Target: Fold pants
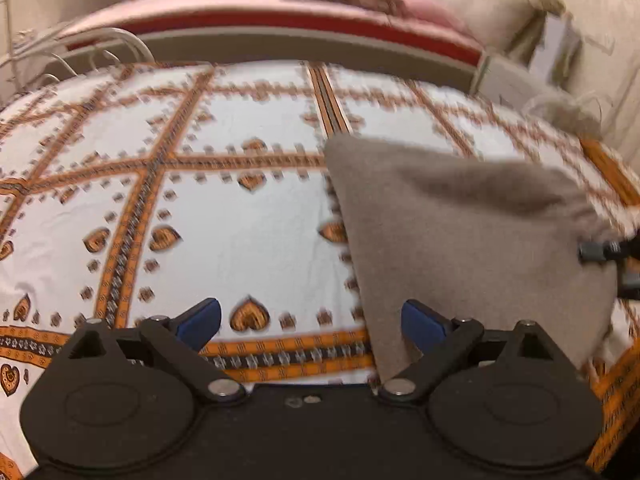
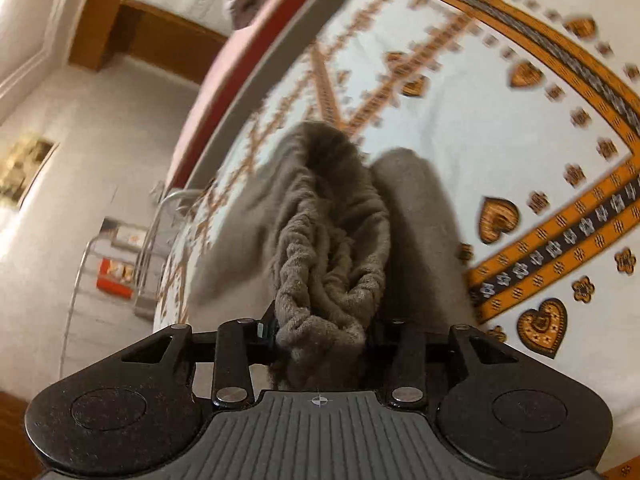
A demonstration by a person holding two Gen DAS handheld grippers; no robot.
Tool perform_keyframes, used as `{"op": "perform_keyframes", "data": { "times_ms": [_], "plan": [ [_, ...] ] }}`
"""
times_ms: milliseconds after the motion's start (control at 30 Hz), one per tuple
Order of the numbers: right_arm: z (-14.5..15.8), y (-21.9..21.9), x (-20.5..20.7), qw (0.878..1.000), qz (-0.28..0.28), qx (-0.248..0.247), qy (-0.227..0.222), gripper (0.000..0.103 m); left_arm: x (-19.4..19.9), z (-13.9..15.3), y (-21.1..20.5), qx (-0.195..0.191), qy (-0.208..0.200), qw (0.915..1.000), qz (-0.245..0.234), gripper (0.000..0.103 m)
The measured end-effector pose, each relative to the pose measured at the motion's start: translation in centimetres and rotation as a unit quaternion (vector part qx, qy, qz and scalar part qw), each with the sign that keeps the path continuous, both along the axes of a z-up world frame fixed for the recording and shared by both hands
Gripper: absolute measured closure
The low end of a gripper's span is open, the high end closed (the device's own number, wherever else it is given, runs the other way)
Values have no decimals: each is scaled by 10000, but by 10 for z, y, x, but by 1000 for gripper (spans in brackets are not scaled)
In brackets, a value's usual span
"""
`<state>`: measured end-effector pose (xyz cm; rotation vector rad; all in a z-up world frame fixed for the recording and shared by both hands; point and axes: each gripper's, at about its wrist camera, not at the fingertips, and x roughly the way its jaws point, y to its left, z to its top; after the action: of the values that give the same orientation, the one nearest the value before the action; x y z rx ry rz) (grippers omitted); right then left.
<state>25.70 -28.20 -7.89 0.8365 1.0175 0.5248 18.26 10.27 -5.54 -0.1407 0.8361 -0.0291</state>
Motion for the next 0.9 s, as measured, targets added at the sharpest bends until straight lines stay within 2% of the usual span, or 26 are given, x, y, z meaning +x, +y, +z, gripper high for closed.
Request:
{"op": "perform_keyframes", "data": {
  "times_ms": [100, 167, 200, 233, 267, 300, 333, 400, 467, 667, 733, 833, 900],
  "plan": [
    [-7, 3, 0, 9996, 101, -234, 80, 62, 3, 4, -1, -180, -190, 9997, 18, 12],
    [-15, 1, 1, 9994, 43, -282, 178, 63, 14, -8, -9, -148, 217, 9996, -132, 11],
    [-14, 1, 1, 9995, 8, -274, 139, 62, 21, -19, -13, 67, 502, 9986, -167, 10],
    [-10, 1, 0, 9994, 26, -348, 39, 62, 25, -27, -13, 275, 613, 9977, -25, 8],
    [-6, 2, -1, 9991, 69, -407, -18, 62, 27, -27, -10, 238, 586, 9980, 89, 8],
    [-4, 2, -2, 9991, 80, -404, -17, 62, 27, -23, -7, 125, 535, 9984, 149, 15],
    [-3, -1, -4, 9995, 44, -321, 5, 62, 26, -16, -5, 15, 425, 9989, 197, 18],
    [0, -7, -8, 9998, 25, -172, 5, 60, 16, -1, -3, -125, 69, 9997, 214, 16],
    [7, -16, -16, 9998, 21, -195, -64, 58, 5, 8, -3, -178, -99, 9996, 184, 13],
    [28, -28, -39, 9996, 135, -117, -236, 53, -27, 12, -11, -488, -10, 9986, 196, 10],
    [31, -30, -46, 9993, 167, -52, -318, 49, -34, 8, -17, -386, -102, 9991, 167, 9],
    [32, -23, -48, 9985, 257, -86, -466, 47, -29, -7, -27, -186, 224, 9996, 23, 8],
    [20, -17, -40, 9991, 266, -242, -220, 47, -27, -21, -30, 28, 522, 9986, 25, 6]
  ]
}}
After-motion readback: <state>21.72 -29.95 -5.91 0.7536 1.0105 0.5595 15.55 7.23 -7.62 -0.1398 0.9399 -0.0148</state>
